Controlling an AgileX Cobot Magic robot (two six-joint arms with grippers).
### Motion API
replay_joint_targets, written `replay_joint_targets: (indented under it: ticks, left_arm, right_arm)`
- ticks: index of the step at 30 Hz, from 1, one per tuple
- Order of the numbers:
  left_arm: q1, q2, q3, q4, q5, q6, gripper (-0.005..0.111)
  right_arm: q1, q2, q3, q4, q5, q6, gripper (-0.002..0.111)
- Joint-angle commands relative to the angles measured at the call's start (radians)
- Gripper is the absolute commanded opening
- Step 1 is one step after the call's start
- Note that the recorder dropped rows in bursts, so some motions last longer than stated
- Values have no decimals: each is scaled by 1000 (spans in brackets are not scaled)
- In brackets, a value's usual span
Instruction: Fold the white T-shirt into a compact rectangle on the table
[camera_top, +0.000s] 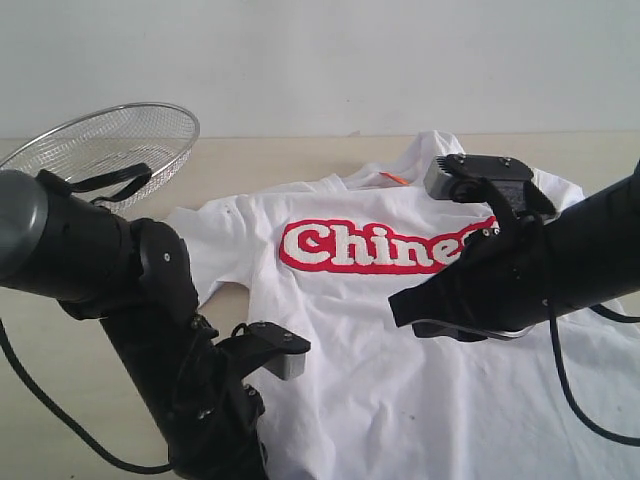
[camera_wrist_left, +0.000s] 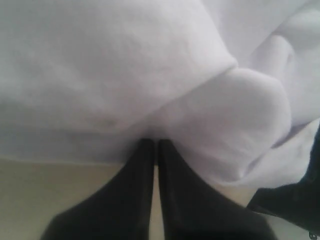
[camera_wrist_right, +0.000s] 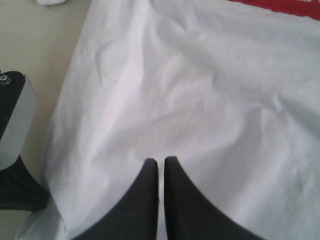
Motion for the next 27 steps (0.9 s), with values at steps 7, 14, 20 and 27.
replay_joint_targets:
  ticks: [7, 14, 20, 27]
  left_arm:
    - [-1, 24, 2, 115, -12, -128, 4]
    - [57, 24, 2, 192, 3, -212, 4]
    - [136, 24, 2, 199, 10, -212, 4]
    - [197, 21, 2, 203, 18, -192, 4]
  right_arm:
    - [-3, -11, 4, 1, 2, -11, 0]
    - [-3, -11, 4, -1, -1, -13, 0]
    - [-3, -11, 4, -1, -5, -21, 0]
    - [-3, -11, 4, -1, -5, -26, 0]
